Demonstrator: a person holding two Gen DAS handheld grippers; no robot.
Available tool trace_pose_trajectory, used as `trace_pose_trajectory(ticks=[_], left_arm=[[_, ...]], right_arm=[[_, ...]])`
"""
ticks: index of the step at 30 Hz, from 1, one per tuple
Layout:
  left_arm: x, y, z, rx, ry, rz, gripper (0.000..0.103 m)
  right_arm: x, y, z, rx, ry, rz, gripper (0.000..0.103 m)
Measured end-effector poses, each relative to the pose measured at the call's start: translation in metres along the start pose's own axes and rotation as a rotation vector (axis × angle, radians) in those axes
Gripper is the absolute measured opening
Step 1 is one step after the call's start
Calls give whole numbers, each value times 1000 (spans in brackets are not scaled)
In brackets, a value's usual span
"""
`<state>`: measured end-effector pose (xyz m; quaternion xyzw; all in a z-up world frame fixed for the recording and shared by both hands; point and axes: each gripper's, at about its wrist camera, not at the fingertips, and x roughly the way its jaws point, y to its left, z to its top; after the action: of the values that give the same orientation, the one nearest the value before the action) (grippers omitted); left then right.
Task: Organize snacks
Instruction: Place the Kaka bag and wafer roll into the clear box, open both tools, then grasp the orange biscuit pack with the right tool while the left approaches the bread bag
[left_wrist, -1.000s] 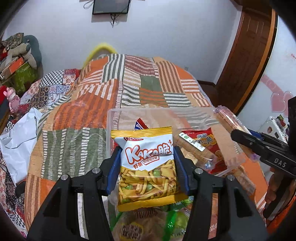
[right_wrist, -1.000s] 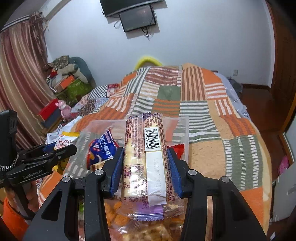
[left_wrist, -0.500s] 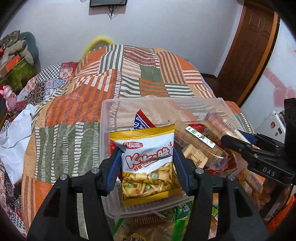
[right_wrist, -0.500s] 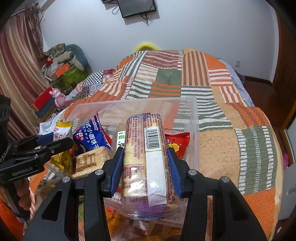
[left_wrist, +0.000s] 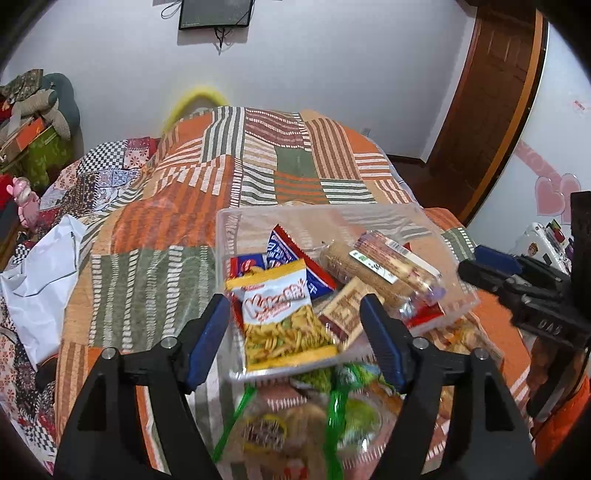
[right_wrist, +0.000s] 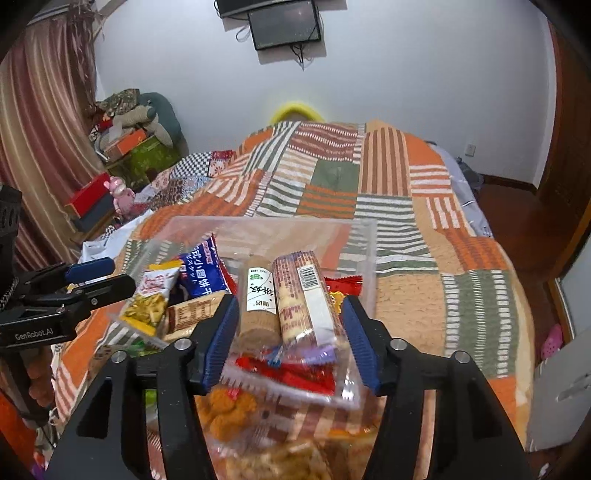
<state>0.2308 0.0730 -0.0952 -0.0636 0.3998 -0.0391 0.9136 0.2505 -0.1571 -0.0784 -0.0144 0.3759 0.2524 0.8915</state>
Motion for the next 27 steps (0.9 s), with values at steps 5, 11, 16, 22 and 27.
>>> trace_pose_trajectory(ticks=[5, 11, 16, 22, 27], left_arm=[[-17, 0, -18, 15, 7, 15, 81], [-25, -1, -48, 14, 50, 2, 83], [-20, -1, -71, -1, 89, 1, 83], [-10, 1, -86, -31, 125, -5, 83], [1, 4, -92, -44, 139, 13, 83]], right_arm=[[-24, -6, -9, 13, -23, -15, 64], [-42, -17, -28, 16, -12, -61, 66], [-47, -29, -51, 32, 27, -94, 70], [-36, -42, -82, 55, 112, -111, 70], [-20, -49, -104, 64, 187, -124, 70]])
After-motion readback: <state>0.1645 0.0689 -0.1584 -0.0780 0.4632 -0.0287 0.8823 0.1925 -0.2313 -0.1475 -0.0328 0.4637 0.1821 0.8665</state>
